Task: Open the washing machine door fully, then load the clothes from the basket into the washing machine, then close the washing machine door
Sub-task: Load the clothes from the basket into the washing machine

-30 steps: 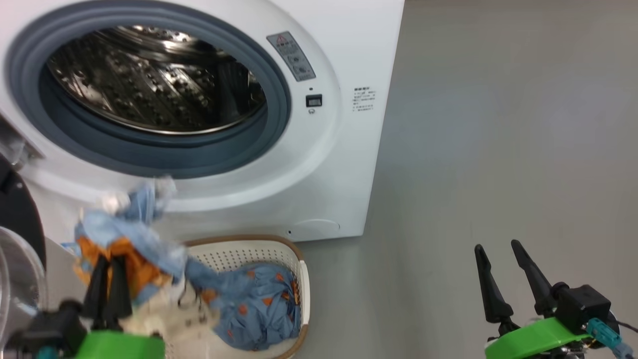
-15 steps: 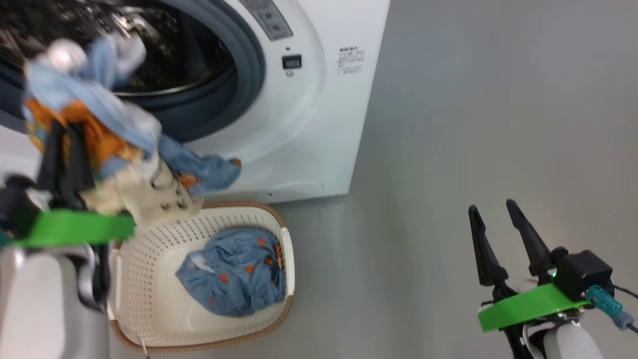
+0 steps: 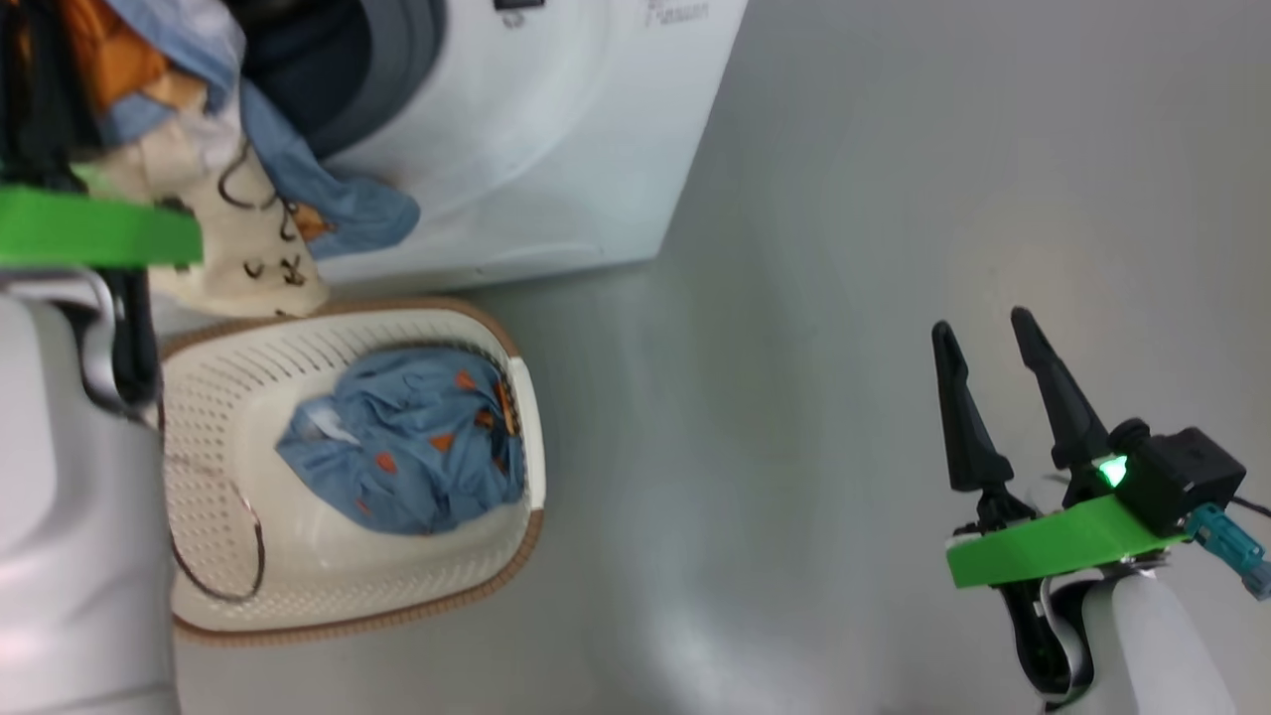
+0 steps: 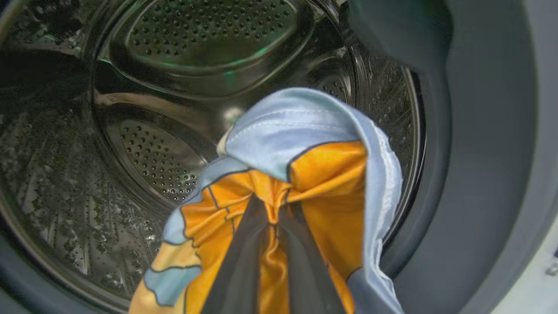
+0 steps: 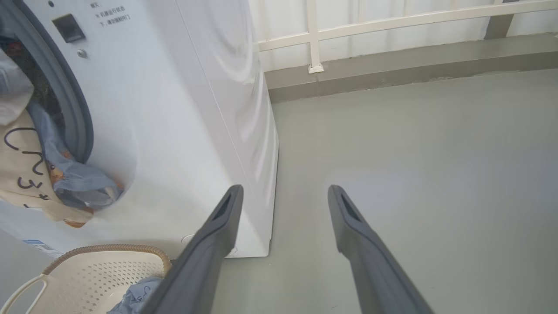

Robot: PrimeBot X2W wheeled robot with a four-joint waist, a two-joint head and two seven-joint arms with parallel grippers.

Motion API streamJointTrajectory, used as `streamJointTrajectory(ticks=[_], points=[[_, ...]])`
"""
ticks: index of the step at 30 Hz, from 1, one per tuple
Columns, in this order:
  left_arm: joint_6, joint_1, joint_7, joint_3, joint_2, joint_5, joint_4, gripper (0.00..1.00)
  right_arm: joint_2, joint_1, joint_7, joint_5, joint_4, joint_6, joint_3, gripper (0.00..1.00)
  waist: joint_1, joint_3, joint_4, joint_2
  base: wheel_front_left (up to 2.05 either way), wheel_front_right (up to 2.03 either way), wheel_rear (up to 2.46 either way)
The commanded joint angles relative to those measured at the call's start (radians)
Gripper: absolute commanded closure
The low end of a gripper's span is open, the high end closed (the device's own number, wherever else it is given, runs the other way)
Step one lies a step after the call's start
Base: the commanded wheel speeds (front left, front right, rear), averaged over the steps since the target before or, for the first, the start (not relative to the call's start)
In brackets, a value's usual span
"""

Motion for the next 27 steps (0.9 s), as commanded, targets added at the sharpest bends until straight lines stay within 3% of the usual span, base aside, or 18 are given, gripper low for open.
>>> streamJointTrajectory(ticks=[1,5,12,18,27], points=[[-0.007,-0.058,-0.005,0.019,0.051,0.001,0.016,1.0,-0.002,-0.015,-0.007,0.008,-0.027,0.002,0.03,0.0,0.0,0.116,-0.033,0.0,0.0,0.0,0.0],[-0.008,-0.176,-0.002,0.014,0.072,-0.017,0.15,1.0,-0.002,-0.035,-0.007,0.019,-0.029,0.002,0.044,0.0,0.0,0.17,-0.042,0.0,0.0,0.0,0.0],[-0.009,-0.373,0.101,-0.001,0.121,-0.048,0.36,1.0,-0.002,-0.048,-0.007,0.027,-0.017,0.002,0.065,0.0,0.0,0.224,-0.053,0.0,0.0,0.0,0.0],[-0.01,-0.491,0.138,-0.084,0.162,-0.043,0.44,1.0,-0.002,-0.047,-0.007,0.027,-0.017,0.002,0.071,0.0,0.0,0.261,-0.049,0.0,0.0,0.0,0.0],[-0.005,-0.621,0.079,-0.143,0.208,-0.027,0.516,1.0,-0.002,-0.057,-0.007,0.036,-0.02,0.002,0.103,0.0,0.0,0.298,-0.06,0.0,0.0,0.0,0.0]])
